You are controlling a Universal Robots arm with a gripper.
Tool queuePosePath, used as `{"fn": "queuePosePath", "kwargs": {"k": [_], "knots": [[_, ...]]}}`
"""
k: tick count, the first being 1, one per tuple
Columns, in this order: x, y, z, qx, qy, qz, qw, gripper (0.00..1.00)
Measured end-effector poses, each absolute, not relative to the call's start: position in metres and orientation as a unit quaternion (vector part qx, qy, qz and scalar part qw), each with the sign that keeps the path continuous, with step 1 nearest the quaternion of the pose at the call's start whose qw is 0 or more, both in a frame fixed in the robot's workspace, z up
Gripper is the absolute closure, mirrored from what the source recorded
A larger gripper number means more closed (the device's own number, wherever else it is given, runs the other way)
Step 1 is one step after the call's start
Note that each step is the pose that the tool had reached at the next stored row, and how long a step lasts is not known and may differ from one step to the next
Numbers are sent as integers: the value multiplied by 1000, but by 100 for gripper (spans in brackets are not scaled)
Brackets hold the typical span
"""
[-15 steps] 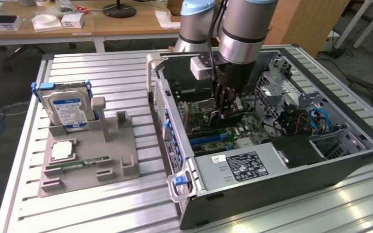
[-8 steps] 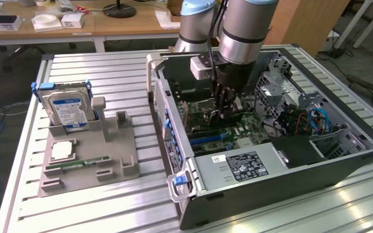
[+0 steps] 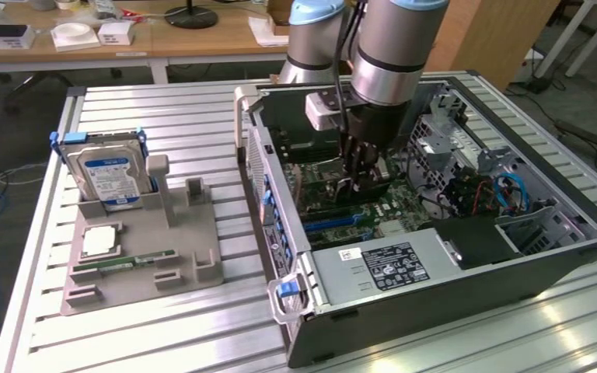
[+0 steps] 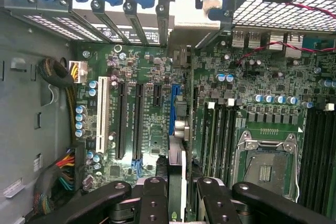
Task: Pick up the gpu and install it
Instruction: 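Insert the gpu into the slot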
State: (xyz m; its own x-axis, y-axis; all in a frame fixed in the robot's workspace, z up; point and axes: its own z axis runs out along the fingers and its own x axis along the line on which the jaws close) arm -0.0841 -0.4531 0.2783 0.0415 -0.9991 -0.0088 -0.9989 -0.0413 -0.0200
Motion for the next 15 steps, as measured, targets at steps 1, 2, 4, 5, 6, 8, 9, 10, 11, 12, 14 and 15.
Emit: {"fn": "queuePosePath", "kwargs": {"k": [1,2,4,5,6,8,9,10,11,12,14,15], "knots": [[-84,-453,278,-722,692,-3,11,74],[-84,-454,278,-721,692,-2,12,74],[-84,-454,277,-721,692,0,14,74],[-84,-454,277,-721,692,0,14,74],[-84,-454,277,-721,692,0,14,74],[-84,-454,277,-721,692,0,14,74],[-84,-454,277,-721,692,0,14,74],[-84,-454,277,-721,692,0,14,74],[-84,-454,277,-721,692,0,14,74],[-84,-454,277,-722,692,-1,13,74],[-84,-454,277,-722,692,-4,9,74],[-84,-454,277,-722,692,-8,6,74]]}}
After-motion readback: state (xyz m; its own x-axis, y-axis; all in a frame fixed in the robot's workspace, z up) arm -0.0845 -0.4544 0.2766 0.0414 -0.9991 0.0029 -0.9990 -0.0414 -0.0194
